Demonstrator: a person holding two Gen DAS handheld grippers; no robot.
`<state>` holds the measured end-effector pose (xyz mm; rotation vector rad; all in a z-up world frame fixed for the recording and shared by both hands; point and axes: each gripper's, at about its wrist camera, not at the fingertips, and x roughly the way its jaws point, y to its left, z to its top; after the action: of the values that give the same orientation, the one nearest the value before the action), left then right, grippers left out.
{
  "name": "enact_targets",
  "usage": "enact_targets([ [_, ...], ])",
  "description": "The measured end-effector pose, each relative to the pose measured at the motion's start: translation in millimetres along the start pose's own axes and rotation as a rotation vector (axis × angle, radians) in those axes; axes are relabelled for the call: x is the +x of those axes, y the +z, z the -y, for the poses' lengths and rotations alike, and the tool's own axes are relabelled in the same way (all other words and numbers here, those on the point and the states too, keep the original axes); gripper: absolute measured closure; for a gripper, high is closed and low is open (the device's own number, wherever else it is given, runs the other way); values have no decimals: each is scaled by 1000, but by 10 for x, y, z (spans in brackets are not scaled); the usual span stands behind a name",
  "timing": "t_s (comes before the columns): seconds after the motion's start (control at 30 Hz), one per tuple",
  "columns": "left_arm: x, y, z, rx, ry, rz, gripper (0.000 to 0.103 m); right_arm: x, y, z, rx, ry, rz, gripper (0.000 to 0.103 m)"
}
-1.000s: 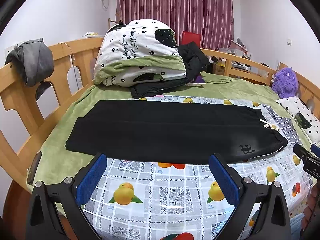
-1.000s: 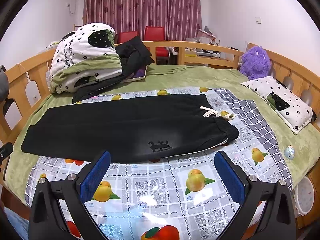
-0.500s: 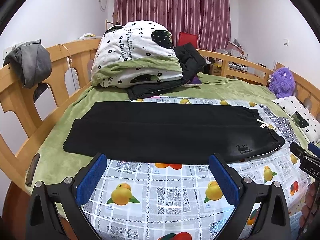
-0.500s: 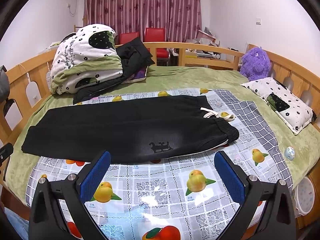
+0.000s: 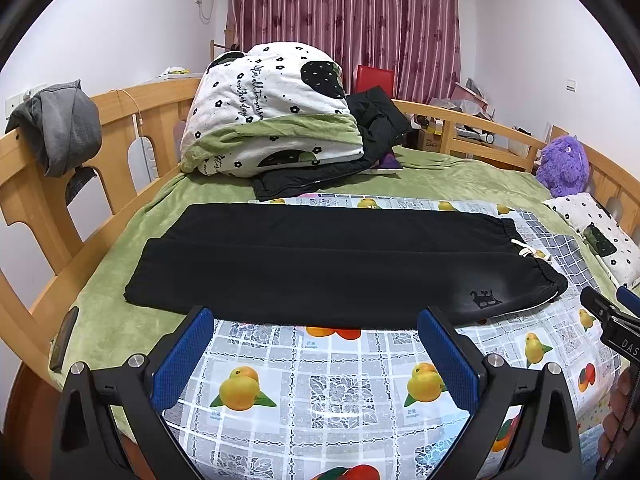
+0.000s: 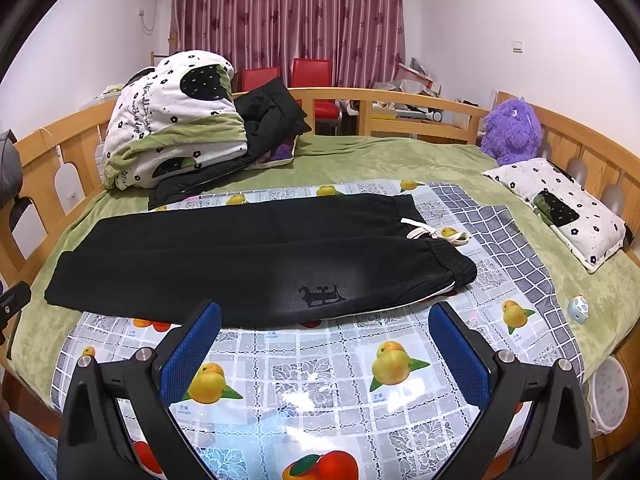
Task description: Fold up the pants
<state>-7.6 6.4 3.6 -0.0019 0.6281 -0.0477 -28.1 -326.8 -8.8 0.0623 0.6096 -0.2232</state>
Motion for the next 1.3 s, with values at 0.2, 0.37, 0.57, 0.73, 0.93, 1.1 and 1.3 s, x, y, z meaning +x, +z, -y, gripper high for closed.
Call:
enact_targets([
  [0.2,-3,-1,20,0,-2,1,0,1,-2,6,0,1,0,1],
  [0.37,-5,-2,34,-6,-4,0,0,0,-6,6,0,0,1,1],
  [0.57,-6,7,21,-10,-8,-1,0,0,-28,7,-11,-7,2,1],
  [0.73,-5,8,9,-11,-8,-1,0,-2,-45,12,-17,-5,4,1],
  [0.93,-1,25,-14,-13,-9,1,0,-14,-64,22,-16,-2,19,1],
  [1.1,-3,45,-11,-14,-17,4,0,-20,-87,35,-10,3,29,1],
  [1.3,-30,31,-16,-13,-18,13,0,-9,-164,82,-23,-3,45,2],
])
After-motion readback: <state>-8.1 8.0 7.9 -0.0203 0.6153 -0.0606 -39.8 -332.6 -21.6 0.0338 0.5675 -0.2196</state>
